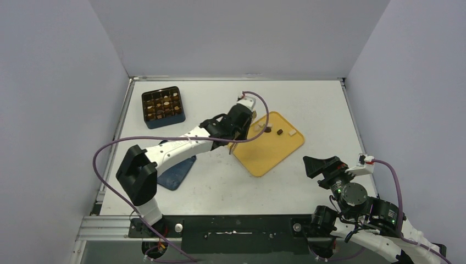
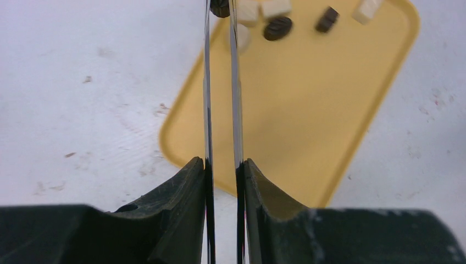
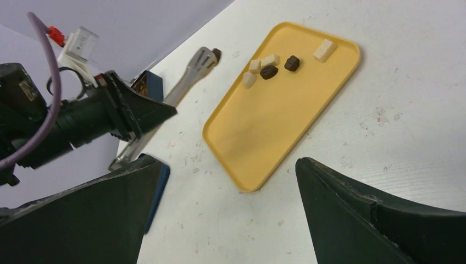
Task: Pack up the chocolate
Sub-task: Place the fake chocolate in the packing box.
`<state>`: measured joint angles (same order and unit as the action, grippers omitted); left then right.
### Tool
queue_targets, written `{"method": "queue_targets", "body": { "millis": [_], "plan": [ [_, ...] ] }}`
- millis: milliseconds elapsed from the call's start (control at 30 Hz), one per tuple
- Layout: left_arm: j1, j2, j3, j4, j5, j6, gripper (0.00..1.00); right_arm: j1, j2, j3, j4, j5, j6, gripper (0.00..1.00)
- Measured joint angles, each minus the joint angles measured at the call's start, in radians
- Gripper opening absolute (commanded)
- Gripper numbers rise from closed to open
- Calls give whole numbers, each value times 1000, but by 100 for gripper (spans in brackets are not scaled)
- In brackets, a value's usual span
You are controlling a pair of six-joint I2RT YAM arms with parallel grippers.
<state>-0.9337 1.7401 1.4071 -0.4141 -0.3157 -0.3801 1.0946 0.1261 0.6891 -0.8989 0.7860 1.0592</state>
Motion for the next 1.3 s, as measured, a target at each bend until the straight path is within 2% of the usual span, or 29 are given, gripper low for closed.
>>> {"method": "queue_targets", "body": {
  "millis": [300, 633, 767, 1300],
  "plan": [
    [302, -111, 13, -91, 2, 45, 25, 0, 0, 0, 0, 0, -2, 100],
    [685, -113, 74, -152, 117, 77, 25, 0, -1, 0, 0, 0, -4, 100],
    [805, -86, 94, -152, 167, 72, 25, 0, -7, 0, 1, 0, -6, 100],
    [962, 3, 96, -130, 185, 66, 25, 9, -9, 0, 0, 0, -7, 100]
  ]
}}
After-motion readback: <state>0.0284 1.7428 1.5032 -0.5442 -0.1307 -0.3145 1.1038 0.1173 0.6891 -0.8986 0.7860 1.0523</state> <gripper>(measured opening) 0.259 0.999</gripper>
